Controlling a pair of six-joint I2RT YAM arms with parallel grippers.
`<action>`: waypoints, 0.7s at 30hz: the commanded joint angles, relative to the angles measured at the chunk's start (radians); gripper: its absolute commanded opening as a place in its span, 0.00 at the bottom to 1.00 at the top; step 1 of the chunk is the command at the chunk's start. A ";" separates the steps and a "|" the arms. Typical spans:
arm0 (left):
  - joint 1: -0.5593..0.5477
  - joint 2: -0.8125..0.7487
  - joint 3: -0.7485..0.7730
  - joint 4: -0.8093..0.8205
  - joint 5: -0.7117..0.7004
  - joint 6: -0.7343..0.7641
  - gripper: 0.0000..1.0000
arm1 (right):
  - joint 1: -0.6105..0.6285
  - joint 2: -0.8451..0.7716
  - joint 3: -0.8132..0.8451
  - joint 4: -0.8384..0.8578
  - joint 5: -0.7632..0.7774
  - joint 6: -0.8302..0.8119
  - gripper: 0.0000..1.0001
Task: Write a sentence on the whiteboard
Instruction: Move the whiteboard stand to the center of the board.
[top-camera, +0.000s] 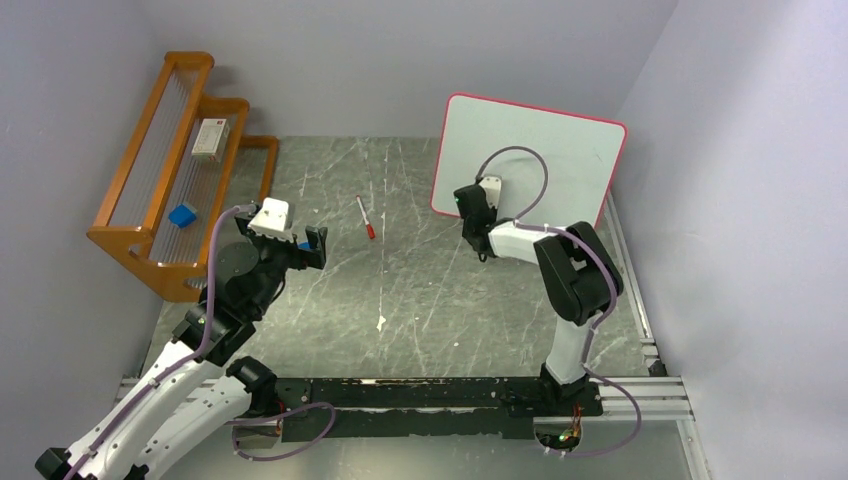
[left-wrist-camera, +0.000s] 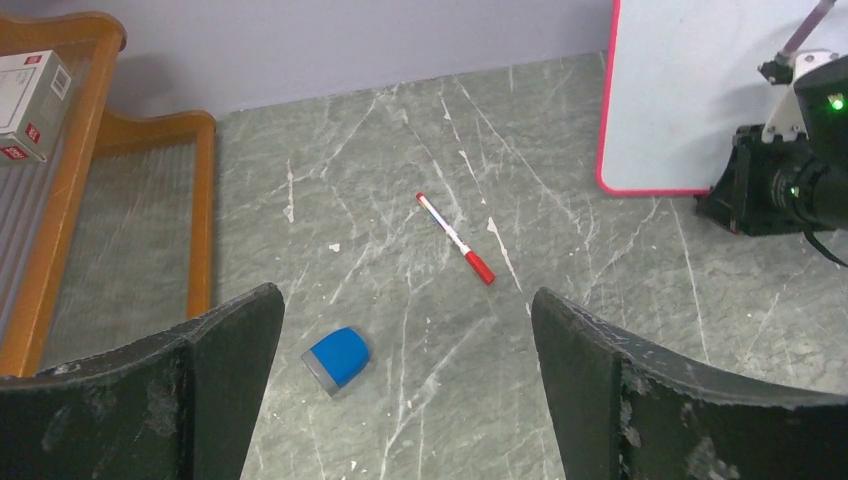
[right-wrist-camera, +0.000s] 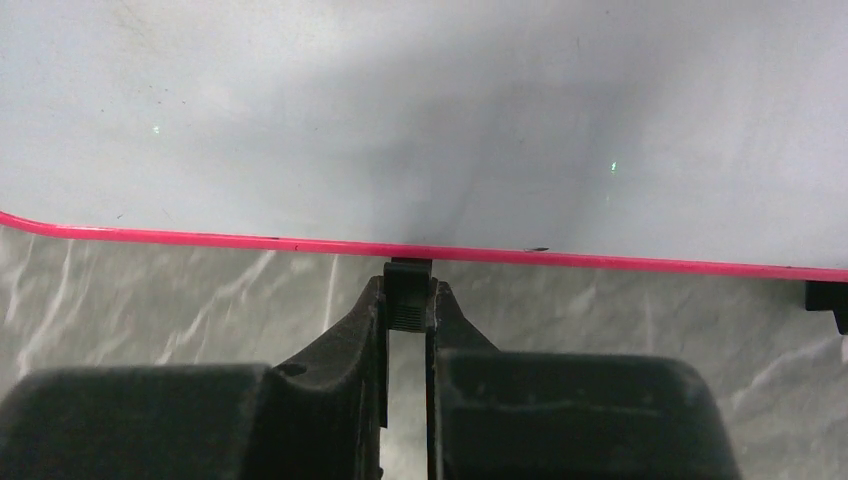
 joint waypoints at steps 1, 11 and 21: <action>0.010 -0.001 0.020 0.022 0.009 0.003 0.98 | 0.079 -0.082 -0.083 -0.014 -0.054 0.024 0.00; 0.011 0.003 0.022 0.012 -0.004 -0.002 0.98 | 0.256 -0.236 -0.277 0.008 -0.067 0.100 0.00; 0.011 0.006 0.026 -0.005 -0.069 -0.017 0.98 | 0.374 -0.386 -0.384 -0.024 -0.048 0.138 0.00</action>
